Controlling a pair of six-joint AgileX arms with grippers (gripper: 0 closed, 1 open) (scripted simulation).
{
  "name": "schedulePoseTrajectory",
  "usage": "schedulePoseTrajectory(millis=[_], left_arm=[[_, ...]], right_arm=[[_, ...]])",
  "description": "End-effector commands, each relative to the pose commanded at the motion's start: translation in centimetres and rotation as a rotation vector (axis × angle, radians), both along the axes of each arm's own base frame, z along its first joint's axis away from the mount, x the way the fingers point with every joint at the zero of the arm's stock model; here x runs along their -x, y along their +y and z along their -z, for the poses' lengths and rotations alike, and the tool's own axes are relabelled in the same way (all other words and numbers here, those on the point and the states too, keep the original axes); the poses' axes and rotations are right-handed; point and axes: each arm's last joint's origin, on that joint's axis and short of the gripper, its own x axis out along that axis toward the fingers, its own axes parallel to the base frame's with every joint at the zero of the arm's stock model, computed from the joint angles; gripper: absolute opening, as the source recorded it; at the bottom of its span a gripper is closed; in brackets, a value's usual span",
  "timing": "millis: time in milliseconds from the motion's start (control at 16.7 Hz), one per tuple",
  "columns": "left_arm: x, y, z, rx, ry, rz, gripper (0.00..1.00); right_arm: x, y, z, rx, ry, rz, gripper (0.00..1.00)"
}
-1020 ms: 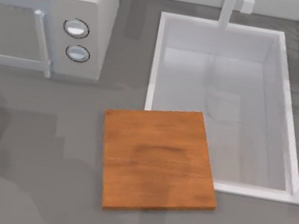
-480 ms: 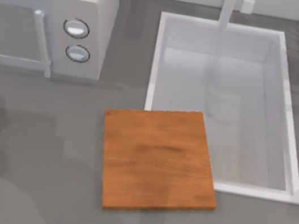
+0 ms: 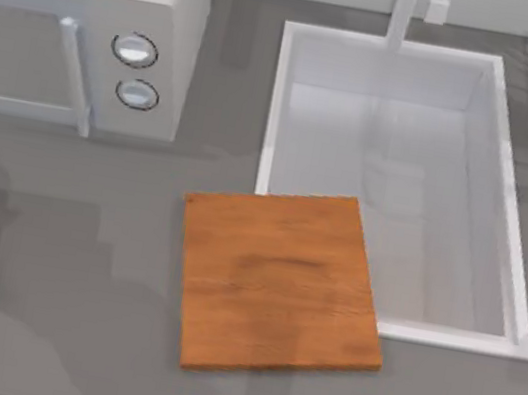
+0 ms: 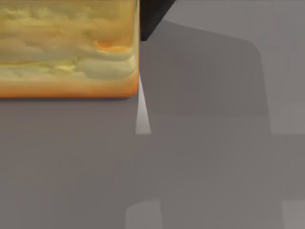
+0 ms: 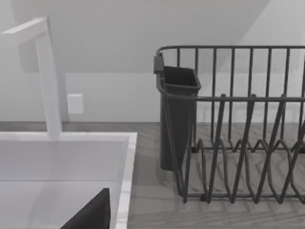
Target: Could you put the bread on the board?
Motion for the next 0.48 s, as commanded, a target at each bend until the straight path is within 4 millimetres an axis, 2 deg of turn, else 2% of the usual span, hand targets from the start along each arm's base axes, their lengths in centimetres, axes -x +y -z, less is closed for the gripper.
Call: schedulePoseTrajectory(millis=[360, 480], left_arm=[[0.0, 0.0, 0.0, 0.0, 0.0, 0.0, 0.0], [-0.1, -0.02, -0.58, -0.002, -0.013, 0.002, 0.0]], right_arm=[[0.0, 0.0, 0.0, 0.0, 0.0, 0.0, 1.0], [0.0, 0.0, 0.0, 0.0, 0.0, 0.0, 1.0]])
